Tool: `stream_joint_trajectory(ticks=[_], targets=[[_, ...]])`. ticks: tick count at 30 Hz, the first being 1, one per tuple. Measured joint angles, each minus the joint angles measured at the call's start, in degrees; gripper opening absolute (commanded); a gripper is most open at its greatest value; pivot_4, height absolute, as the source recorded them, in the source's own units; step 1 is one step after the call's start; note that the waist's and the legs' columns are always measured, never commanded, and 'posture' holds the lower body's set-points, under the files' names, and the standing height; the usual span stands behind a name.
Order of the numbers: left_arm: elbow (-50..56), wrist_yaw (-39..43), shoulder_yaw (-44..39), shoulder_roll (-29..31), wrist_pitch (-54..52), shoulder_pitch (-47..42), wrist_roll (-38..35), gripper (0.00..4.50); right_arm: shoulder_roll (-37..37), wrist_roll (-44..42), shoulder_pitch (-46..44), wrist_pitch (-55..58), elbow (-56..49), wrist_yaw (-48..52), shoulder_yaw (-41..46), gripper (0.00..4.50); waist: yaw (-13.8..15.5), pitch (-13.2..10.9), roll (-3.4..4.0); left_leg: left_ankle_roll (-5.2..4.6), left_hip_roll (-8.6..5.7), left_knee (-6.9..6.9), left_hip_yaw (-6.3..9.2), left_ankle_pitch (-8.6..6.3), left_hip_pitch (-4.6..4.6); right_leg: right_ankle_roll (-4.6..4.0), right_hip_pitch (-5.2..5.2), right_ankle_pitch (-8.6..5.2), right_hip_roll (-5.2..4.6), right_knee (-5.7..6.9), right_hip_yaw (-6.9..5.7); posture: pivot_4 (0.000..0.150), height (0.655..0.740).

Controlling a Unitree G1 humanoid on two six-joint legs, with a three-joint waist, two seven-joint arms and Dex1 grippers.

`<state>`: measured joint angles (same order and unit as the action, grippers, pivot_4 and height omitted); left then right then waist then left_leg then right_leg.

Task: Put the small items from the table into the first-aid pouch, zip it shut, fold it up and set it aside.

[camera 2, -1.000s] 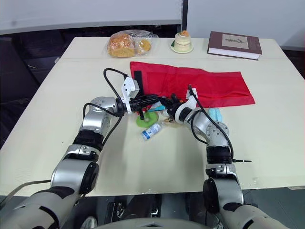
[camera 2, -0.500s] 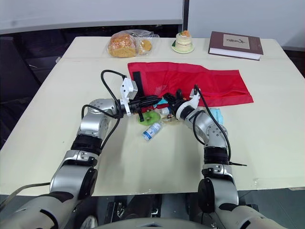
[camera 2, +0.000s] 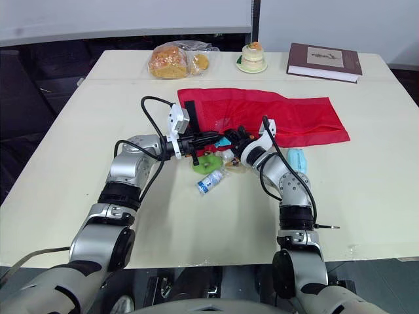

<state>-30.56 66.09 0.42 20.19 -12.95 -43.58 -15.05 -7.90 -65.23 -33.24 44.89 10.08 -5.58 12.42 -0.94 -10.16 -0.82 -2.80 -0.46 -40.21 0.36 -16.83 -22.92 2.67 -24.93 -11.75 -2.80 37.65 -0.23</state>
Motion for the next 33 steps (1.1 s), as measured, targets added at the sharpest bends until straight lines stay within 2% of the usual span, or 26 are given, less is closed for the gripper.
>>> stream_joint_trajectory(ticks=[10,12,14,22,33], targets=[[-2.5,0.3,0.1,-0.4,-0.2,-1.1,-0.2,0.11,1.5,1.9,3.7,4.7,-5.3,1.1,-1.6,0.0,0.0,0.0,0.0,0.0,0.0,0.0,0.0,0.0,-0.01,0.0,0.0,0.0,0.0,-0.02,0.0,0.15,0.7289],[-3.0,0.4,0.1,-0.4,-0.1,-1.1,-0.2,0.0,2.0,2.1,4.1,5.6,-5.9,1.4,-1.8,0.82,0.0,0.0,0.0,0.0,0.0,0.0,0.0,0.0,-0.01,0.0,0.0,0.0,0.0,-0.01,0.0,0.15,0.7289],[-3.3,0.4,0.0,-0.4,0.1,-1.2,-0.3,0.0,2.1,2.5,4.3,6.4,-6.2,1.4,-1.9,1.32,0.0,0.0,0.0,0.0,0.0,0.0,0.01,0.0,-0.01,0.0,0.0,0.0,0.0,-0.01,0.0,0.15,0.7289],[-3.3,0.4,0.0,-0.5,0.6,-1.3,-0.3,0.0,2.0,3.7,4.5,6.8,-6.9,1.4,-2.0,1.32,0.0,0.0,0.0,0.0,0.0,0.0,0.0,0.0,-0.01,0.0,0.0,0.0,0.0,-0.02,0.0,0.15,0.7289],[-3.7,0.4,0.0,-0.4,0.9,-1.3,-0.3,0.0,7.4,4.3,6.6,12.4,-12.1,4.2,-3.6,1.32,0.0,0.0,0.0,-0.01,0.0,0.01,0.01,-0.01,-0.01,0.0,0.0,0.0,0.0,-0.03,0.0,0.15,0.7289]])
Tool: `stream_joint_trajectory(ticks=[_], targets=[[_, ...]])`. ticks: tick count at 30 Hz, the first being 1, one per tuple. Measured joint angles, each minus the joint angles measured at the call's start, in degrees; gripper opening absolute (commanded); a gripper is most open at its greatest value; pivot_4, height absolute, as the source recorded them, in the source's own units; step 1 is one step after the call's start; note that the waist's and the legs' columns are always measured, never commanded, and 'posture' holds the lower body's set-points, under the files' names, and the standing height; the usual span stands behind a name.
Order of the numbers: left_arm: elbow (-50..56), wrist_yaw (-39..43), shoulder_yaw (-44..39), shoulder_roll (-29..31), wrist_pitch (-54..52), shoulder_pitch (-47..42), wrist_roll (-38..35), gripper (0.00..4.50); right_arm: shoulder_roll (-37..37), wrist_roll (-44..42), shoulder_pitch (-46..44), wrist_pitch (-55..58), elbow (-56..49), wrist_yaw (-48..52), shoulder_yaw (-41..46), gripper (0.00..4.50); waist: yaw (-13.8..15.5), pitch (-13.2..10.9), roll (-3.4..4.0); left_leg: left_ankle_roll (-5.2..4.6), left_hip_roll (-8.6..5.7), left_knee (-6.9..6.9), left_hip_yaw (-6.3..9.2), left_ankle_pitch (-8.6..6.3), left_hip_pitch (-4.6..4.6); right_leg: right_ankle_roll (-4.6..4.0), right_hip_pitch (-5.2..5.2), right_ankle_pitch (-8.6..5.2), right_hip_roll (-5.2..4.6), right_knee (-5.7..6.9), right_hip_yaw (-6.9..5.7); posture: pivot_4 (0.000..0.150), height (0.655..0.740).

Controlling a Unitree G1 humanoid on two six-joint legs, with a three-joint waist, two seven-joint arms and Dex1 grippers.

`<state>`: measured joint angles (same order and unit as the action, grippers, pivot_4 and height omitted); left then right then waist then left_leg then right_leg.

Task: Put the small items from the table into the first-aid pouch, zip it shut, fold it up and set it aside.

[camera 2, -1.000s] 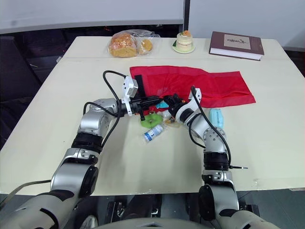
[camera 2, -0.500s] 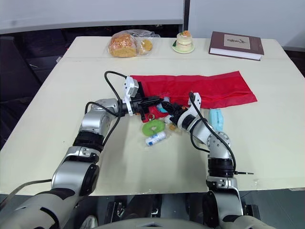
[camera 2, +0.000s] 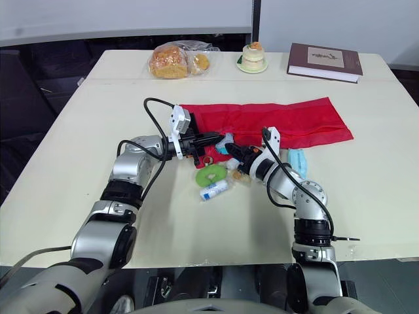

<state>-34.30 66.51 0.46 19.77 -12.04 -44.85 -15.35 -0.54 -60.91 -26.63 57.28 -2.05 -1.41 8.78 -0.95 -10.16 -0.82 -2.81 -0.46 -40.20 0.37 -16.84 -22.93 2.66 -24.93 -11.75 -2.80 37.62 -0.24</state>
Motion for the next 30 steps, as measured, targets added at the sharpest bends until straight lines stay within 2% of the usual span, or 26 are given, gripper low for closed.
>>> stream_joint_trajectory(ticks=[1,4,12,30], targets=[[0.0,0.0,0.0,0.0,0.0,0.0,0.0,0.0,0.2,0.1,0.3,0.3,-0.3,0.3,-0.4,1.32,0.0,0.0,0.0,0.0,0.0,0.0,0.0,0.0,0.0,0.0,0.0,0.0,0.0,0.0,0.0,0.15,0.7289],[0.0,0.0,0.0,0.0,0.1,0.0,0.0,0.0,0.2,0.4,0.6,1.1,-0.6,0.9,-1.2,0.05,0.0,0.0,0.0,0.0,0.0,0.0,0.0,0.0,0.0,0.0,0.0,0.0,0.0,0.0,0.0,0.15,0.7289],[0.0,0.8,0.2,0.0,0.2,0.1,0.0,0.0,-1.1,3.2,-0.1,0.0,0.4,1.0,-1.6,0.02,0.0,0.0,0.0,0.0,-0.01,0.0,0.0,0.0,0.0,0.0,0.0,0.0,0.0,0.0,0.0,0.15,0.7289],[4.5,2.4,1.8,0.5,-1.0,2.4,-0.4,0.0,-6.1,13.7,-9.6,-8.7,12.7,2.2,0.4,0.02,-0.4,0.0,0.0,0.02,0.01,0.01,0.0,0.01,0.03,0.0,0.0,0.0,0.02,0.02,0.01,0.15,0.7289]])
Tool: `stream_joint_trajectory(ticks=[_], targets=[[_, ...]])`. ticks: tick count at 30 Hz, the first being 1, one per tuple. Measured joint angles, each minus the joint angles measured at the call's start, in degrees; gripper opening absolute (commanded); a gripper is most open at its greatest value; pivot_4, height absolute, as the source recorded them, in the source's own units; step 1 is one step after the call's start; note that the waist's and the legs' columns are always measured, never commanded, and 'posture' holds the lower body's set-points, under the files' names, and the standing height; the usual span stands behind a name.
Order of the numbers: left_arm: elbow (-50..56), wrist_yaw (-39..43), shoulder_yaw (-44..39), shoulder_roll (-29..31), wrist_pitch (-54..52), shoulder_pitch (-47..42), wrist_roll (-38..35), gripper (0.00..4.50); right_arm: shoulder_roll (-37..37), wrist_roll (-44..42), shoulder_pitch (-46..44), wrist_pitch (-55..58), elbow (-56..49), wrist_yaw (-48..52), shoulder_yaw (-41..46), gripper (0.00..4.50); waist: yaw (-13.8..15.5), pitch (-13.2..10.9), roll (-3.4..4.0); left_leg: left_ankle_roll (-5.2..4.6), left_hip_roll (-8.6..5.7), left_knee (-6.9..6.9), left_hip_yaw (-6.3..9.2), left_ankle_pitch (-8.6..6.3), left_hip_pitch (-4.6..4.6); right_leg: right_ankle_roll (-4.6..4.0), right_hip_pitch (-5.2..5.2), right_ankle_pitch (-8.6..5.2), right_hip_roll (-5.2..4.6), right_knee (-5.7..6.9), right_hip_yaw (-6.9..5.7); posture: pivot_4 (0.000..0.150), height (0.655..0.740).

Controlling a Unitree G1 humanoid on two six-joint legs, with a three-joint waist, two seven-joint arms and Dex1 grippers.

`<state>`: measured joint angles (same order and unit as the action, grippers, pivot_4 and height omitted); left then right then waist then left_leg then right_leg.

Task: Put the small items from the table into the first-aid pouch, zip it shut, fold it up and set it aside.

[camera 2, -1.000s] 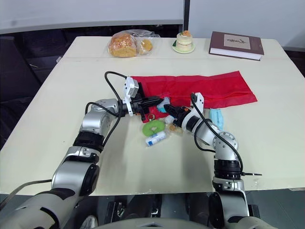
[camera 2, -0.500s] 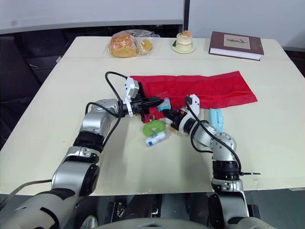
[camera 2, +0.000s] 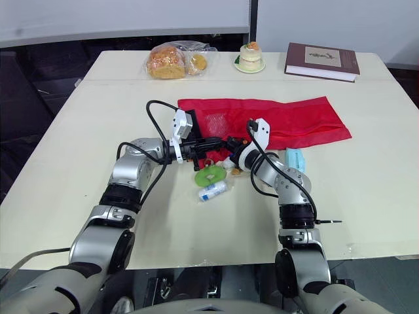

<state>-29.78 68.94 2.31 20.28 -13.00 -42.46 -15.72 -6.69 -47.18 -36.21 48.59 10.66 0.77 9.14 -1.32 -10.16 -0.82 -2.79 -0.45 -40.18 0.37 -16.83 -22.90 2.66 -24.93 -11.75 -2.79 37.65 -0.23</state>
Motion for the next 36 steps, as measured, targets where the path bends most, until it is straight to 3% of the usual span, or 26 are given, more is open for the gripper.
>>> stream_joint_trajectory(ticks=[11,21,24,26,28,36], targets=[[1.6,0.1,0.5,0.0,-1.0,0.2,-0.2,0.0,-1.2,-3.5,-1.0,-1.8,1.9,-1.2,4.4,0.02,-0.5,0.0,0.01,0.01,-0.01,0.02,0.02,0.0,-0.02,0.0,0.0,0.0,-0.05,-0.03,-0.01,0.15,0.7289],[-0.5,0.2,0.3,0.1,-0.2,-0.3,-0.2,0.0,-1.1,-2.4,-0.9,-2.0,1.3,-1.4,2.2,0.02,-0.6,0.0,0.01,0.01,-0.01,0.03,0.02,0.0,-0.02,0.0,-0.01,0.0,-0.03,-0.03,-0.02,0.15,0.7289],[-2.2,0.6,0.0,0.5,0.5,-0.8,-0.2,0.0,-1.1,-1.9,0.5,-1.3,-0.8,-1.2,1.4,0.74,-0.6,0.0,0.01,0.0,-0.01,0.05,0.02,0.0,-0.03,0.0,0.0,0.0,-0.04,-0.07,-0.02,0.15,0.7289],[-3.0,1.5,-0.1,1.0,1.3,-1.1,-0.2,0.0,-1.0,-1.8,2.2,-0.4,-2.3,-1.2,1.3,1.75,-0.5,0.0,0.01,0.0,-0.02,0.05,0.02,0.0,-0.04,0.0,0.0,0.0,-0.06,-0.08,-0.02,0.15,0.7289],[-3.3,2.5,0.0,1.0,2.3,-1.5,-0.4,0.0,-0.4,-1.6,3.1,0.2,-4.3,-1.3,1.3,2.43,-0.3,0.0,0.01,0.0,-0.04,0.05,0.03,0.0,-0.03,0.0,0.01,0.0,-0.09,-0.08,-0.04,0.15,0.7289],[-8.2,1.5,-0.2,1.3,6.4,-4.2,0.0,0.0,2.3,-2.2,6.3,4.7,-12.1,-1.0,1.1,4.26,0.6,0.0,-0.01,-0.01,-0.09,0.04,0.07,0.0,0.02,0.0,0.05,0.0,-0.09,-0.04,-0.05,0.15,0.7289]])
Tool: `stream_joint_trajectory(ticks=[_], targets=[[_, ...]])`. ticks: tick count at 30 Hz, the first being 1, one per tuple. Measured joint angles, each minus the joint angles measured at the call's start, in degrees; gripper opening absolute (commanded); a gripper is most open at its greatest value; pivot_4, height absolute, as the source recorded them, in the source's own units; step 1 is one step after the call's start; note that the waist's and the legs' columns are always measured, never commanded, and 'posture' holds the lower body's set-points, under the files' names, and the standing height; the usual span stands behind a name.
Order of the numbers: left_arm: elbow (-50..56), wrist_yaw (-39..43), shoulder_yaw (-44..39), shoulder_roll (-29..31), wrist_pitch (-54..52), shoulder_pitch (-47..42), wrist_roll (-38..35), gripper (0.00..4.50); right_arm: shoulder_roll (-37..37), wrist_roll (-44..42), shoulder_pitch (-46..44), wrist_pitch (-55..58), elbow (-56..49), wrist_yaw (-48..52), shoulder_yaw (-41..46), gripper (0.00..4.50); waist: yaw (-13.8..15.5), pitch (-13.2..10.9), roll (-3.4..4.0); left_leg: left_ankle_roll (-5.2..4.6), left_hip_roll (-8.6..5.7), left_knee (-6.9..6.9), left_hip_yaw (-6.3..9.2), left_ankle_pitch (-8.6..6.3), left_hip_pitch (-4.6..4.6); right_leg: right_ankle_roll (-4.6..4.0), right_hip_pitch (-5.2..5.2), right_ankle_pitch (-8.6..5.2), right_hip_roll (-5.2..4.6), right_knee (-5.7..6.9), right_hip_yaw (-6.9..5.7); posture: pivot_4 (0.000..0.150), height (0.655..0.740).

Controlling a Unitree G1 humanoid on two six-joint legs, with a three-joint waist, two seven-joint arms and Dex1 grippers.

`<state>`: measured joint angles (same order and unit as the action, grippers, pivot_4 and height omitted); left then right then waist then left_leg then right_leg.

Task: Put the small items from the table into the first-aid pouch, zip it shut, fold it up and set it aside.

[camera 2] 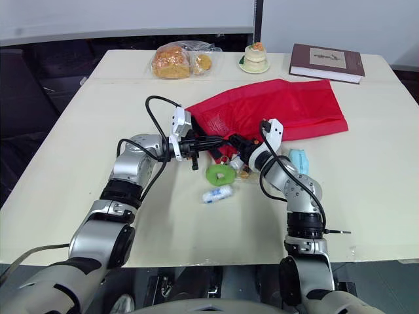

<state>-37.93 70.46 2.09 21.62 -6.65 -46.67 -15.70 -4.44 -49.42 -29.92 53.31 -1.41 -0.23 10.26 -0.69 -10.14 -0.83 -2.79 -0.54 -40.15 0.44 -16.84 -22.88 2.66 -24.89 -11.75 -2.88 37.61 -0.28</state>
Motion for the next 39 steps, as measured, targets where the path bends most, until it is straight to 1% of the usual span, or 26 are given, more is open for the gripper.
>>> stream_joint_trajectory(ticks=[1,7,13,17,20,21,25,29,30,32,34,39], targets=[[-2.3,-2.2,-0.7,1.0,0.0,-0.5,1.0,0.0,-0.3,-1.2,0.6,2.2,-1.5,0.8,-1.2,4.43,-0.4,0.0,0.01,-0.01,0.02,0.0,-0.01,0.0,0.02,0.0,-0.01,0.0,0.04,0.02,0.02,0.15,0.7289],[-5.5,-3.4,-1.0,0.5,1.1,-0.6,2.1,0.0,-0.6,-2.0,0.9,4.4,-2.4,0.6,-1.3,4.43,-0.4,0.0,0.01,0.0,0.06,0.03,-0.06,0.0,-0.04,0.0,-0.03,-0.01,0.07,-0.07,0.03,0.15,0.7289],[-5.5,-3.3,-1.0,0.5,2.0,-0.6,2.2,0.0,-0.9,-2.1,0.9,4.4,-2.6,0.4,-1.3,4.43,-0.4,0.0,0.01,0.0,0.06,0.04,-0.03,0.0,-0.03,0.0,-0.04,-0.01,0.08,-0.04,0.02,0.15,0.7289],[-5.7,-3.0,-0.8,1.0,3.3,-0.6,3.3,0.0,0.7,-2.1,1.7,3.7,-5.1,3.1,-2.1,4.43,-0.3,0.0,0.02,0.0,0.06,0.03,-0.04,0.0,-0.04,0.0,-0.04,-0.01,0.08,-0.05,0.02,0.15,0.7289],[-6.2,-2.0,-0.3,2.6,4.8,-0.5,4.5,0.0,4.6,-0.8,2.6,1.6,-10.0,7.4,-4.2,4.43,-0.4,0.0,0.03,0.0,0.06,0.03,-0.05,0.0,-0.05,0.0,-0.05,-0.01,0.08,-0.05,0.02,0.15,0.7289],[-6.6,-1.8,-0.3,3.2,5.3,-0.5,4.8,0.0,7.5,0.0,3.3,0.5,-13.1,9.5,-5.5,4.43,-0.3,0.0,0.03,-0.01,0.06,0.03,-0.05,-0.01,-0.04,0.01,-0.05,-0.01,0.08,-0.06,0.02,0.15,0.7289],[-8.5,-1.8,-0.4,5.5,6.8,-0.6,5.5,0.0,14.5,2.8,7.3,-4.1,-21.1,17.1,-8.4,4.43,-0.3,0.0,0.02,-0.01,0.07,0.03,-0.02,-0.01,-0.04,0.01,-0.04,-0.01,0.1,-0.06,-0.01,0.15,0.7289],[-9.4,-1.7,-0.4,6.8,8.3,-0.7,6.6,0.0,18.0,4.9,9.8,-8.1,-24.6,21.9,-9.4,4.43,-0.3,0.0,0.01,-0.01,0.06,0.03,-0.05,-0.01,-0.04,0.01,-0.04,-0.02,0.1,-0.06,0.0,0.15,0.7289],[-10.2,-1.6,-0.2,7.8,10.1,-0.7,7.5,0.0,21.8,6.4,11.8,-11.0,-27.0,25.6,-9.7,4.43,-0.2,0.0,0.01,-0.01,0.06,0.03,-0.04,-0.01,-0.04,0.02,-0.04,-0.02,0.1,-0.07,-0.01,0.15,0.7289],[-11.6,-1.9,-0.2,10.0,11.6,-0.7,8.4,0.0,27.0,7.1,14.5,-12.7,-29.1,29.7,-8.8,4.43,-0.2,-0.1,-0.03,-0.01,0.07,0.03,-0.04,-0.01,-0.06,0.02,-0.03,-0.02,0.1,-0.13,-0.02,0.15,0.7289],[-13.6,-3.2,-0.5,12.7,13.2,-0.7,9.4,0.0,31.8,6.8,17.7,-14.2,-30.5,33.7,-5.9,4.43,-0.3,-0.1,-0.05,-0.01,0.07,0.03,-0.06,-0.01,-0.05,0.02,-0.03,-0.02,0.09,-0.13,-0.01,0.15,0.7289],[-17.0,-5.8,-1.5,15.7,15.7,-1.1,10.9,0.0,37.7,6.1,23.0,-16.6,-33.8,37.5,0.6,4.43,0.1,-0.1,-0.07,-0.01,0.08,0.03,-0.02,-0.01,-0.05,0.02,-0.02,-0.02,0.07,-0.1,-0.04,0.15,0.7289]])
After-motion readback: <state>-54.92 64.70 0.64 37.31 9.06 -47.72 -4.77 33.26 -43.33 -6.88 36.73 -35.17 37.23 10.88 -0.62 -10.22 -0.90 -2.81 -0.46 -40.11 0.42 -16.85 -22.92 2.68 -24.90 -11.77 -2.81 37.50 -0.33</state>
